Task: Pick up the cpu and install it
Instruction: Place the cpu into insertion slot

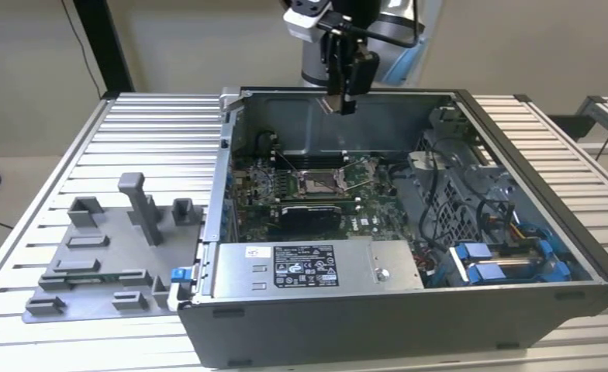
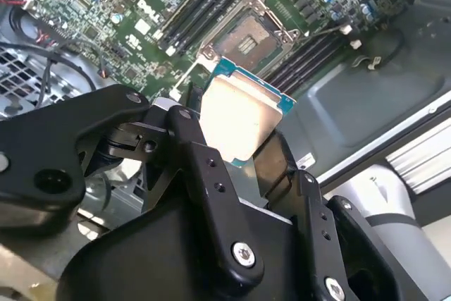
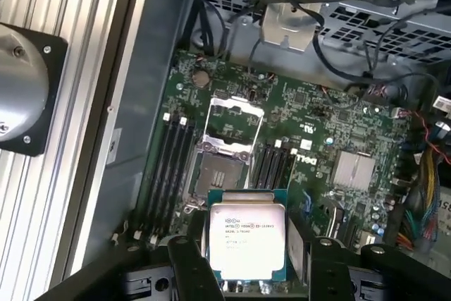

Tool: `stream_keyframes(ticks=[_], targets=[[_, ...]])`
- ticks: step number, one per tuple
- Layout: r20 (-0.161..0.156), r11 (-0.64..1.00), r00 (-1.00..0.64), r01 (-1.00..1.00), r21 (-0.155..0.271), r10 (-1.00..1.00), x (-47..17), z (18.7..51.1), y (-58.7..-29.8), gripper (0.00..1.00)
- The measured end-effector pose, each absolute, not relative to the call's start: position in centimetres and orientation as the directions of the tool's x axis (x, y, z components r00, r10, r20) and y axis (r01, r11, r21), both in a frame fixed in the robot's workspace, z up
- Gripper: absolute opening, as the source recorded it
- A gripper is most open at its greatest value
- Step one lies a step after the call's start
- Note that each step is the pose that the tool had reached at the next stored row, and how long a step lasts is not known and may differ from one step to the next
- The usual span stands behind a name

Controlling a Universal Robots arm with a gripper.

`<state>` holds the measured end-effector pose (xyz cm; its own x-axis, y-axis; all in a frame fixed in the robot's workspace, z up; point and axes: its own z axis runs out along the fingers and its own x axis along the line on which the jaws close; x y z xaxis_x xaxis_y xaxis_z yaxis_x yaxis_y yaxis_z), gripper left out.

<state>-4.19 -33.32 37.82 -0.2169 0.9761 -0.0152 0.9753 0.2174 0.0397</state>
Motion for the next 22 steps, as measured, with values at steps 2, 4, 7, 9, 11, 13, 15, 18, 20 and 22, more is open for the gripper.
stream_keyframes(ticks=[2,4,7,9,11,13,15,18,20,22], targets=[[-0.015,0.197,-0.196,0.98,0.039,0.98,-4.19,37.82,-33.32,0.0],[-0.015,0.175,-0.174,0.984,0.039,0.985,-4.19,37.81,-33.32,0.0],[-0.015,0.145,-0.145,0.989,0.039,0.989,-4.19,37.81,-33.32,0.0],[-0.015,0.126,-0.125,0.991,0.039,0.992,-4.19,37.79,-33.32,0.0],[-0.015,0.104,-0.104,0.994,0.038,0.994,-4.19,37.76,-33.32,0.0],[-0.015,0.083,-0.083,0.996,0.037,0.996,-4.2,37.73,-33.32,0.0],[-0.015,0.064,-0.063,0.997,0.036,0.998,-4.19,37.71,-33.32,0.0],[-0.015,0.035,-0.034,0.999,0.034,0.999,-4.19,37.67,-33.32,0.0],[-0.015,0.015,-0.015,0.999,0.032,1.0,-4.19,37.65,-33.32,0.0],[-0.015,-0.003,0.004,1.0,0.03,1.0,-4.19,37.64,-33.32,0.0]])
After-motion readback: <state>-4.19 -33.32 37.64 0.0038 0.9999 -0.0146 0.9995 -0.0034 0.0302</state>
